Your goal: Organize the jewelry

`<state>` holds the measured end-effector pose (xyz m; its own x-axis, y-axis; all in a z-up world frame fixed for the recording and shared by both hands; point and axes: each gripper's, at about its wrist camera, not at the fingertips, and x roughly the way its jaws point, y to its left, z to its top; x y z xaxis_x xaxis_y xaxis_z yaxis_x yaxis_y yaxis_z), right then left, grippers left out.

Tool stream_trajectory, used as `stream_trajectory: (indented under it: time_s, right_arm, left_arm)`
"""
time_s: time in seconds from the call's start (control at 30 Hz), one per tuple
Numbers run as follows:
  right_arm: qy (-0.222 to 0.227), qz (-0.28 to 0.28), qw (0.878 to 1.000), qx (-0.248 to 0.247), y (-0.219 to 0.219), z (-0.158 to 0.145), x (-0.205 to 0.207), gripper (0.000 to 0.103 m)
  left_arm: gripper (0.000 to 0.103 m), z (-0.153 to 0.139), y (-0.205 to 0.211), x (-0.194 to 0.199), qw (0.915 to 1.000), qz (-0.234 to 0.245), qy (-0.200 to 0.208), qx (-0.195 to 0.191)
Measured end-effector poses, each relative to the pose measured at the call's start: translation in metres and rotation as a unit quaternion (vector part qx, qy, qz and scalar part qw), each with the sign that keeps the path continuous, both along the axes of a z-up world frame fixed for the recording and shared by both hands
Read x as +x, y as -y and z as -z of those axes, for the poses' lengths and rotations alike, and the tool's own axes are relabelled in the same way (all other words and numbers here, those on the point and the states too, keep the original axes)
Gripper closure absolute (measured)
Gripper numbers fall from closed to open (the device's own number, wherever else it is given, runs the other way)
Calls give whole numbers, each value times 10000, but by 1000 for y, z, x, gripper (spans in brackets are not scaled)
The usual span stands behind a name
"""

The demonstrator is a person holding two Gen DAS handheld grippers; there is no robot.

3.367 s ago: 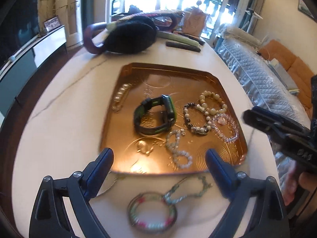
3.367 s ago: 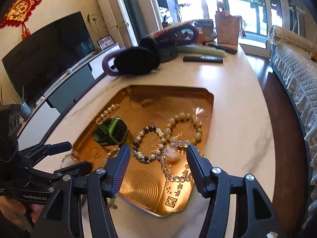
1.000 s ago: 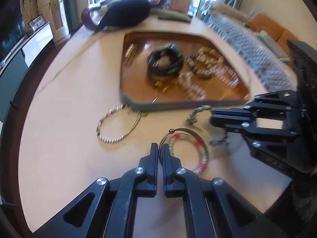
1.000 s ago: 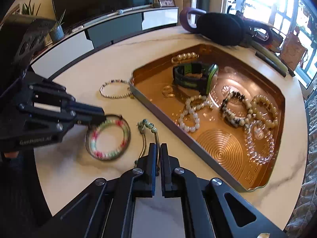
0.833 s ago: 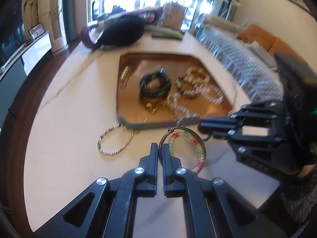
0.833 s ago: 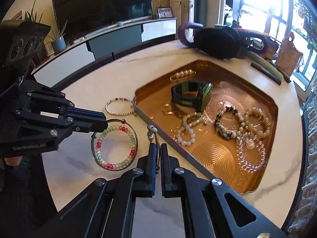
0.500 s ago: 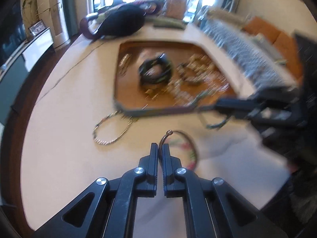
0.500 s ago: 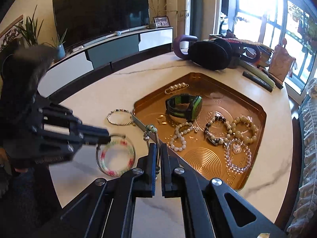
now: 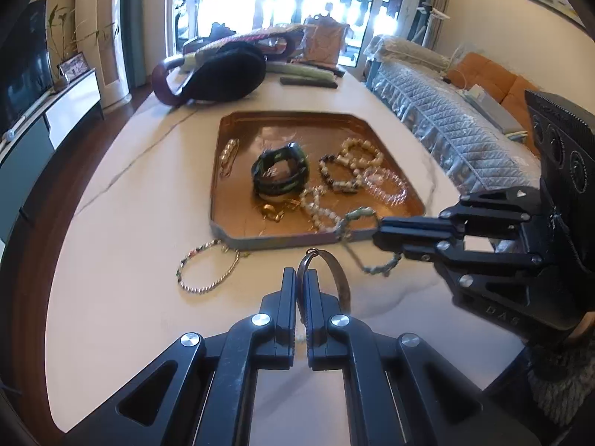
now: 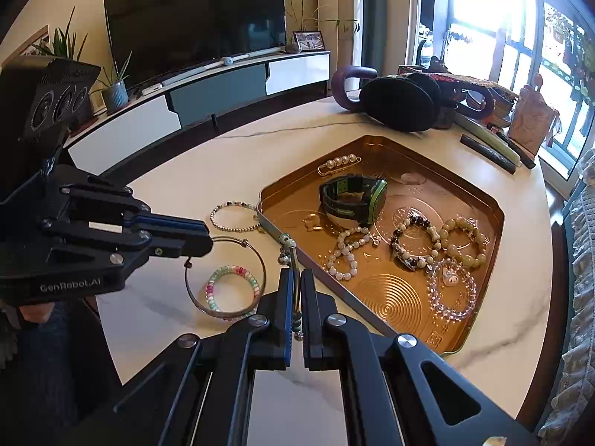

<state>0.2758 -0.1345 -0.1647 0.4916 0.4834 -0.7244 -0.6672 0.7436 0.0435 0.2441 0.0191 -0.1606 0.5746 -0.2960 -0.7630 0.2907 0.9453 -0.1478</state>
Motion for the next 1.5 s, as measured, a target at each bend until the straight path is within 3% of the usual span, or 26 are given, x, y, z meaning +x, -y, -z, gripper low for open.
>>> stream_trajectory:
  time_s: [0.27,0.47,0.77,1.0,1.17,1.23,1.3,1.37,1.5]
  right_arm:
    - [85,287,9994,201,4,-7,-2,99]
    - [-87,817,9942,696,19,-16,-7,99]
    - [310,848,9921,874,28,-49,-26,99]
    - [1010,732,9882,891,35,-106,-41,99]
    - [1430,828,9790,1195,44,-157,-46,99]
    - [1558,891,9762,1218,44,-168,-44,99]
    - [1482,883,9779,1184,41,-160,-39,99]
    - [1212,872,9835,1017,37,-131,-32,99]
    - [543,866,9932,565,38,-66,-20,99]
  left_arm:
    - [99,-20,7,-6,9994,64,316,-83]
    - [99,-33,8,-12,9983,-104,580,-44]
    - [99,-70,5,-24,9936,-256,1088,-131]
    - [101,-133,6,-35,9831,-294,1789,-238]
    - [101,-170,10,-29,9768,-269,2081,-435]
    - [101,-167,10,-25,9788,-239,1990,-419]
    - [98,-146,8,-21,9850,-137,1671,-411]
    - [95,-107,8,-12,9931,-218,1127,-254]
    - [91,-25,8,-8,9996,-223,132,-150]
